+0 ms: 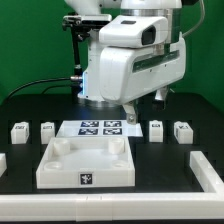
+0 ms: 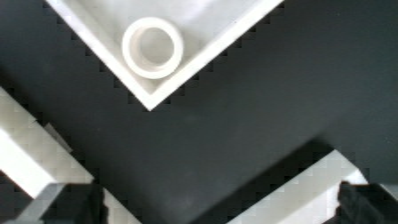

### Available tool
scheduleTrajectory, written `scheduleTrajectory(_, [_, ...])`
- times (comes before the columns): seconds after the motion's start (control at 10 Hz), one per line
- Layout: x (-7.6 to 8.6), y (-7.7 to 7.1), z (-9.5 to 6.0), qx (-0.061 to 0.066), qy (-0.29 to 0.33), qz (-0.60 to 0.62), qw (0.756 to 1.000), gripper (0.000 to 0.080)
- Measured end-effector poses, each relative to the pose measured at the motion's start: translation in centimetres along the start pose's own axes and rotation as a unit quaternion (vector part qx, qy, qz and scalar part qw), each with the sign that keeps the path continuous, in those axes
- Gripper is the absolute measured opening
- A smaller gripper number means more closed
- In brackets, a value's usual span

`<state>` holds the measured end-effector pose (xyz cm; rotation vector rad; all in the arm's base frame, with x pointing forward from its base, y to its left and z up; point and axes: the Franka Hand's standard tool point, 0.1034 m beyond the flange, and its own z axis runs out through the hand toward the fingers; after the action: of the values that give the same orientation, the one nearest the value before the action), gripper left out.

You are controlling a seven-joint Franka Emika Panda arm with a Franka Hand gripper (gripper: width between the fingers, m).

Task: Assemble one leg

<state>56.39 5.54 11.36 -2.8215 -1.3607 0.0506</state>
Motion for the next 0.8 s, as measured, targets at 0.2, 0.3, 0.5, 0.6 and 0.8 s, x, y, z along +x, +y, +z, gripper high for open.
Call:
scheduleTrajectory(0.2, [-0.01,-0.01,0.03,0.000,0.000,0.000,1.000,0.0650])
scheduleTrajectory(0.3, [-0.01,-0.01,0.03,0.000,0.000,0.000,1.000,0.0650])
scheduleTrajectory(0.5, [-0.01,-0.01,0.04,0.000,0.000,0.000,1.000,0.0650])
scheduleTrajectory(0.6, [-0.01,-0.02,0.06,0.000,0.000,0.000,1.000,0.0650])
scheduleTrajectory(0.8, [-0.01,-0.02,0.06,0.000,0.000,0.000,1.000,0.0650])
